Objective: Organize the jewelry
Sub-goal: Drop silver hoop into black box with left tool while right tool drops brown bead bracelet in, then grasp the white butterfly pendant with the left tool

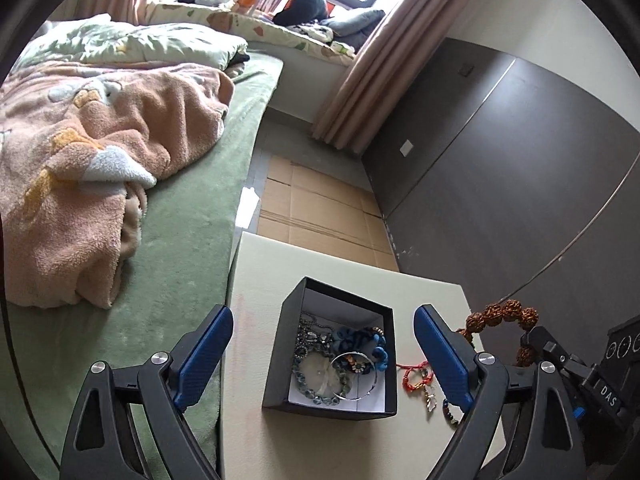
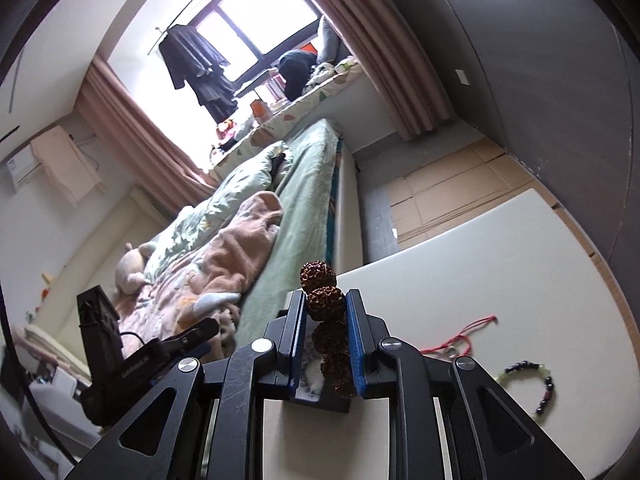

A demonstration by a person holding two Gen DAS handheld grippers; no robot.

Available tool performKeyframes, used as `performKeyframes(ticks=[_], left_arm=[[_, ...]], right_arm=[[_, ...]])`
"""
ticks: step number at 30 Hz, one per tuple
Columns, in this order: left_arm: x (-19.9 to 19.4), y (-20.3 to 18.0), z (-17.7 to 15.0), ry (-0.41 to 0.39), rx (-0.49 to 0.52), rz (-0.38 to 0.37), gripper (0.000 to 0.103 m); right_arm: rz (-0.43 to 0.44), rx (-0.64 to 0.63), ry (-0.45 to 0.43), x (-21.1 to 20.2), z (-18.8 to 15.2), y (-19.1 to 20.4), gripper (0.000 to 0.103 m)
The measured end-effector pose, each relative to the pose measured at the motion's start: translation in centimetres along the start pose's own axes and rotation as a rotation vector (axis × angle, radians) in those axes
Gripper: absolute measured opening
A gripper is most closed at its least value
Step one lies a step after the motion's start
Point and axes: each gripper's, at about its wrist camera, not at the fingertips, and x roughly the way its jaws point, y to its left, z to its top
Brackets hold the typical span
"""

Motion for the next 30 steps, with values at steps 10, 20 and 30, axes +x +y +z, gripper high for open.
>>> performKeyframes(ticks=[10,20,30], left_arm=[[-2.4,1.5,0.7,-0.057,-0.047,0.010,0.092],[-2.0,2.0,0.7,-0.056,-0.071,0.030,0.092],[-0.5,-2.4,-1.3,-0.010,0.059,0.016,0.092]], right_arm=[[0.076,-0.067,0.092,5.7,-1.0,4.7,0.021],[-0.057,0.007,0.215,8.0,-2.1,1.6,0.043],[-0.150,0.015,0.153,1.6,-0.8,-1.3,0.056]])
